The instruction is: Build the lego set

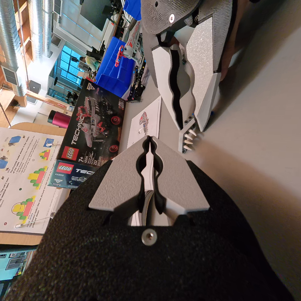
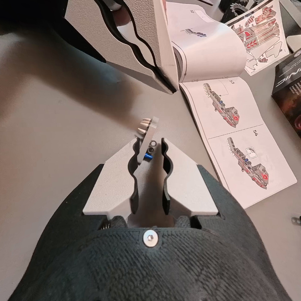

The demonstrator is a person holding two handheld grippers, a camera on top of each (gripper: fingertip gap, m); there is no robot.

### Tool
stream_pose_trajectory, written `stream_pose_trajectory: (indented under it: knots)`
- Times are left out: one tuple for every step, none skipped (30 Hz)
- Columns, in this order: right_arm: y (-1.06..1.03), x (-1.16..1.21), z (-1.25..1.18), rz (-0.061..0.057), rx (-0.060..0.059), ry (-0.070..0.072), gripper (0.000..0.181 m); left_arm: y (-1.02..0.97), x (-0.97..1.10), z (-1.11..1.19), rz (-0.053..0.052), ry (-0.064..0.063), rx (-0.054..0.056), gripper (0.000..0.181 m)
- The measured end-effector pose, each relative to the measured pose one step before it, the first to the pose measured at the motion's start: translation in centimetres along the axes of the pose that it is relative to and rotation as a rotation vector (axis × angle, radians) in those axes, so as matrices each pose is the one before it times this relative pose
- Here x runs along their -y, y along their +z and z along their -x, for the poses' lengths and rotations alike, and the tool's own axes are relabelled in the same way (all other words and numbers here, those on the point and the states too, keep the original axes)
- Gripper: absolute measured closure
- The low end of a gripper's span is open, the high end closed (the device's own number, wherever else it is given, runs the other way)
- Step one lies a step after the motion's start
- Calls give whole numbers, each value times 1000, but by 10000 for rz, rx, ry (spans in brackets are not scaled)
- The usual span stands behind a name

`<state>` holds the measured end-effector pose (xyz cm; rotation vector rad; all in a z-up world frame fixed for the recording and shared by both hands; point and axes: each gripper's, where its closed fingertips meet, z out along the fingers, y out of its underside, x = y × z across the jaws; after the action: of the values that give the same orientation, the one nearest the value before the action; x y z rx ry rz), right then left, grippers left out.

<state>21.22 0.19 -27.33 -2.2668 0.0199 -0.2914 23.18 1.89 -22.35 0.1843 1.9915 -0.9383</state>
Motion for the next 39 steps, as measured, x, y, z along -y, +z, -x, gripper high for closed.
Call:
stream_pose_trajectory:
  knots:
    - [15, 12, 3, -5, 19, -7, 156, -20, -14, 16, 4, -5, 5, 181]
    - [5, 6, 24, -5, 29, -10, 156, -12, -6, 7, 7, 10, 4, 181]
    - [15, 13, 50, 0, 40, -12, 157, -17, -10, -5, 10, 14, 3, 181]
    - [3, -9, 61, 2, 40, -10, 158, -13, 4, 7, 9, 13, 9, 181]
    - [10, -4, 71, 3, 47, -11, 159, -18, 7, 0, -3, 8, 3, 181]
    - [4, 4, 70, 2, 49, -12, 159, -8, 14, -9, -3, -4, -6, 181]
    - [9, -1, 86, 1, 57, -23, 160, -10, -13, -6, 5, -5, -3, 181]
    - [9, 13, 50, -7, 20, -43, 161, -4, -19, -12, 10, -1, -2, 181]
    - [3, 13, -2, -2, -9, -27, 162, -2, -4, 0, 3, -3, 1, 181]
    - [10, 1, 6, 0, -6, -10, 163, -13, 10, -1, -5, -8, 0, 181]
    - [-1, -2, 3, 1, 1, 3, 163, -4, 4, -3, 1, -12, -2, 181]
    - [2, -5, -1, 2, 7, 12, 163, -3, -30, -3, 9, -5, 0, 181]
    - [2, -5, 5, 2, 10, 15, 163, -7, -31, 7, 19, -6, 4, 181]
    - [-3, 5, -4, 1, 7, 11, 163, -9, -36, 35, 18, -7, 13, 181]
    - [1, -3, -5, 1, 1, 5, 163, -25, -2, 37, 8, -6, 21, 181]
    - [0, -1, -3, 1, -2, 0, 163, -24, 11, 43, 2, -7, 20, 181]
    - [5, -6, 1, 0, -6, -4, 163, -19, 3, 37, 9, -7, 23, 181]
    - [-2, 1, -3, 0, -7, -6, 163, -12, -13, 51, 23, -13, 24, 181]
    - [-2, 1, -1, 0, -5, -5, 163, -17, -13, 45, 37, -44, 16, 181]
    - [-2, 2, 0, -1, -5, -4, 163, -42, 36, 80, 14, -85, 17, 181]
    - [-2, 1, -2, 0, -6, -5, 163, -98, 128, 167, -60, -124, 40, 181]
    - [-3, 3, 3, -1, -7, -8, 163, -175, 91, 406, -46, -268, 115, 181]
    - [-2, 0, 0, 1, -5, -3, 163, -295, -6, 724, 16, -504, 186, 181]
    - [2, -1, 0, 0, 4, 4, 163, -511, 153, 1079, -83, -715, 285, 181]
    - [2, 1, -7, 1, 20, 23, 163, -764, 371, 1363, -227, -862, 346, 181]
    - [7, -7, -1, 4, 39, 49, 163, -968, 374, 1645, -199, -987, 384, 181]
    - [2, -1, -6, 5, 42, 52, 163, -1133, 249, 1790, -82, -1024, 328, 181]
    - [9, -8, 4, 2, 29, 33, 163, -1324, 170, 1962, -9, -934, 321, 181]
    - [-1, 2, 0, 2, 18, 22, 163, -1529, 153, 2325, -5, -793, 430, 181]
    - [4, -5, -2, 2, 11, 17, 163, -1667, 112, 2642, 21, -645, 500, 181]
    - [-3, 6, -25, 0, -8, 10, 163, -1686, 7, 2817, 122, -512, 481, 181]
    - [-1, 2, -7, -1, -10, -3, 162, -1655, -197, 2936, 282, -401, 455, 181]
    - [-6, 6, 6, -2, -14, -18, 162, -1555, -360, 3063, 382, -252, 476, 181]
    - [0, 1, 2, -3, -20, -29, 162, -1348, -523, 3228, 410, -60, 561, 181]
    - [-2, 2, 14, -3, -19, -29, 163, -978, -908, 3384, 557, 86, 593, 181]
    - [7, 7, 7, -3, -17, -31, 163, -484, -1314, 3253, 762, 117, 455, 181]
    - [-7, 5, -3, -1, -20, -21, 163, 61, -1675, 2826, 931, 27, 190, 181]
    - [10, 0, 4, 1, -10, -6, 163, 549, -1804, 2305, 1023, -115, -71, 181]
    - [0, 0, -3, 0, -1, -1, 163, 971, -1625, 1805, 991, -129, -253, 181]
